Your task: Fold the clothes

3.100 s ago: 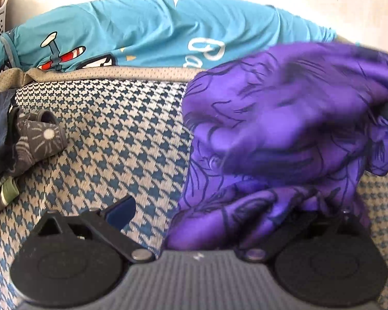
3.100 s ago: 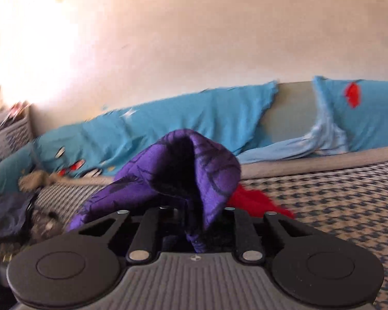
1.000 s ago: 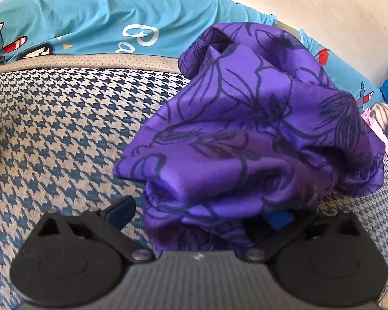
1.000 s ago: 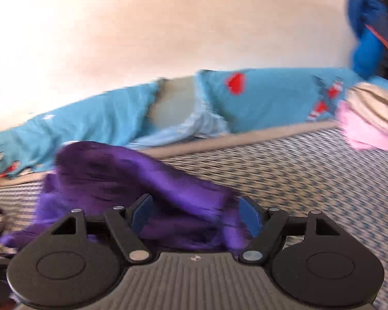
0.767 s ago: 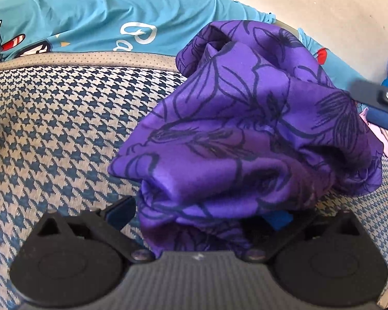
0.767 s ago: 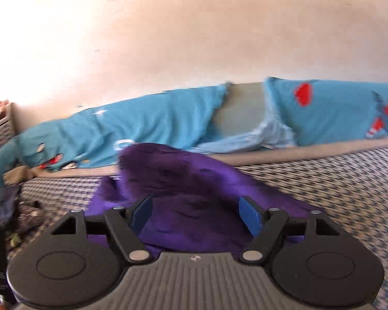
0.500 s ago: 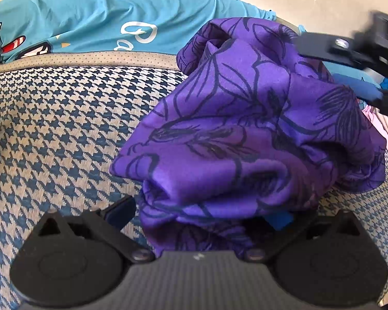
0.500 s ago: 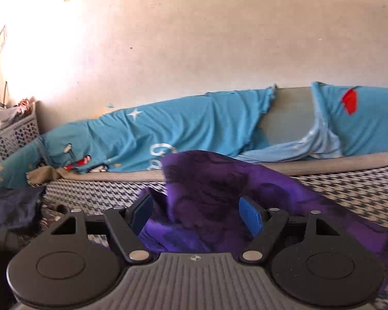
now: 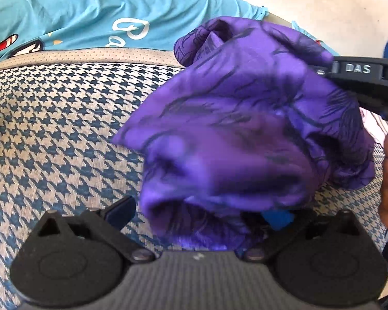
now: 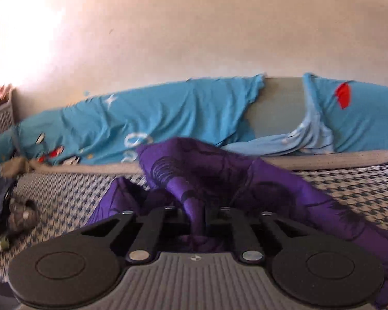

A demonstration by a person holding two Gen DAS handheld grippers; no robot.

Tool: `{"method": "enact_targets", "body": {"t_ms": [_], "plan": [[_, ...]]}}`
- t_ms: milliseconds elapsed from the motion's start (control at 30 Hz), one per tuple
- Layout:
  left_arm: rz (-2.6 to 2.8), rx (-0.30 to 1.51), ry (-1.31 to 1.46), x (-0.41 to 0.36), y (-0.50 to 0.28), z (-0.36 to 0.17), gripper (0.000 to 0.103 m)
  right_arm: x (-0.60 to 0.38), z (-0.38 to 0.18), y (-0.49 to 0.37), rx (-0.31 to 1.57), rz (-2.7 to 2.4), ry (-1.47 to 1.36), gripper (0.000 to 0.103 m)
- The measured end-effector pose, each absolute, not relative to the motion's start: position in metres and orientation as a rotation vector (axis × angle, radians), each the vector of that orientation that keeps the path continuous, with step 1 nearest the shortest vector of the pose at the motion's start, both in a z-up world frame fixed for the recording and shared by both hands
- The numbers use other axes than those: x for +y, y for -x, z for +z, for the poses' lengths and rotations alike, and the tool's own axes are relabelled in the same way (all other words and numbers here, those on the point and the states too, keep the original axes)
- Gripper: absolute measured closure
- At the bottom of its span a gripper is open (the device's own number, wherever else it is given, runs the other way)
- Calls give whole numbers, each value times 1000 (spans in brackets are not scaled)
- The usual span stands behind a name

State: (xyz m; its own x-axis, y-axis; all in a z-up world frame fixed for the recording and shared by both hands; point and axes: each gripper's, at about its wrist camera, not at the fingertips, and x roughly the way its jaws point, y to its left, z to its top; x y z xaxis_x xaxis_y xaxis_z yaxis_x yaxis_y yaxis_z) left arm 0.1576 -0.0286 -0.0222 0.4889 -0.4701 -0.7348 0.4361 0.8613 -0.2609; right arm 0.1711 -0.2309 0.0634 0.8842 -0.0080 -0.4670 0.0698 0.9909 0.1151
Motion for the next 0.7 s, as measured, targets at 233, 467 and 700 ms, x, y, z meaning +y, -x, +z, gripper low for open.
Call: {"method": "enact_targets", "body": {"t_ms": [233,467,700], "plan": [[-561,914,43,-28,-158,-24,0,-286,77,-147,436,-276,-203,95],[-571,922,45,-27,-158,-26,0,-351,67,-124,480,-520,-257,96],[-559,942,50,-26,-162,-30,0,-404,40,-101,624,-684,-380,95]]}}
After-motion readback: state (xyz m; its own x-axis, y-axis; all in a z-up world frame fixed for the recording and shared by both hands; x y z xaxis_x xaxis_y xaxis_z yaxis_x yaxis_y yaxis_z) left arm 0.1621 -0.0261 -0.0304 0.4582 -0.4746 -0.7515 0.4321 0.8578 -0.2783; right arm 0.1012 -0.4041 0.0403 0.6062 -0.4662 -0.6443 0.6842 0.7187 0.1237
